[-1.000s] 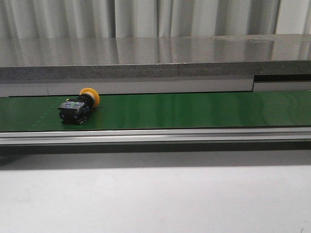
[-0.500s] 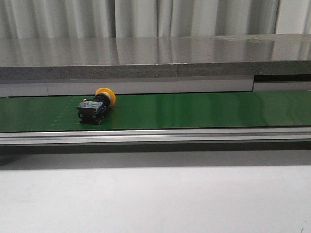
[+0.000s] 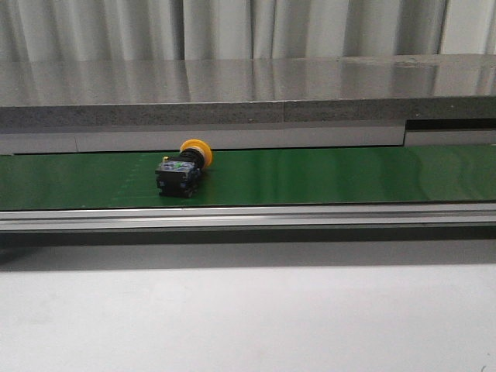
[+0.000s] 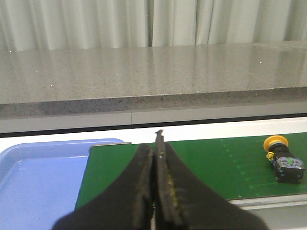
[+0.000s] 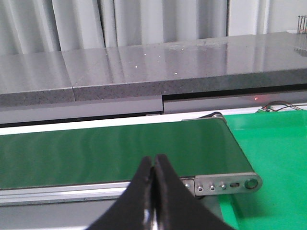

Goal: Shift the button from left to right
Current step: 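Lower the open right gripper over the button riding on the belt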

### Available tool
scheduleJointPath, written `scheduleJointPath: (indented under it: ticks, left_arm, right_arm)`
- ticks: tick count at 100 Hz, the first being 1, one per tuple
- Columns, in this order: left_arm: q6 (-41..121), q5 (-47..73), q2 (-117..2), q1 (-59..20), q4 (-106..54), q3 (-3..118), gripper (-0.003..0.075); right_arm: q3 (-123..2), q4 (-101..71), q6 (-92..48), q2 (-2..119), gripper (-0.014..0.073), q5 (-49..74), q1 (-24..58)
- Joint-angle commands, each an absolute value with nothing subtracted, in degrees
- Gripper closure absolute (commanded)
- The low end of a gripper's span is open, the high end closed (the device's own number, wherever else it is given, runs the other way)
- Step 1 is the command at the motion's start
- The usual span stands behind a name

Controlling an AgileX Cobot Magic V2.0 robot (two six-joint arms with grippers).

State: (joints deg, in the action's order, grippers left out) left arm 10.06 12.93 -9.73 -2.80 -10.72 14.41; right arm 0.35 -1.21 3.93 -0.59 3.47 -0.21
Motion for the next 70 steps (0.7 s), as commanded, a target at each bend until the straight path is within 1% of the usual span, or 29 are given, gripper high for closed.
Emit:
scheduleJointPath:
  ticks: [1, 11, 25, 52, 70]
  left_arm:
    - [10.2, 8.3, -10.2, -3.4, -11.1, 15.8, 0.0741]
    - [10.2, 8.3, -10.2, -3.4, -11.1, 15.8, 0.0741]
    - [10.2, 8.3, -10.2, -3.4, -11.1, 15.8, 0.0741]
    - [10.2, 8.3, -10.2, -3.4, -11.1, 15.8, 0.0741]
    - [10.2, 8.3, -10.2, -3.4, -11.1, 15.8, 0.0741]
  right_arm:
    - [-4.6, -1.2, 3.8, -0.2, 0.0661, 0.4, -0.5]
    - [-10.1, -1.2, 3.8, 3.1, 0.0661, 4.4, -0.5]
    - [-18.7, -1.2, 3.8, 10.8, 0.0661, 12.8, -0.5]
    - [-34.7, -1.2, 3.8, 30.4, 0.0661, 30.7, -0.5]
    - [-41.9, -3.1, 3.8, 42.6, 0.0661, 35.8, -0.5]
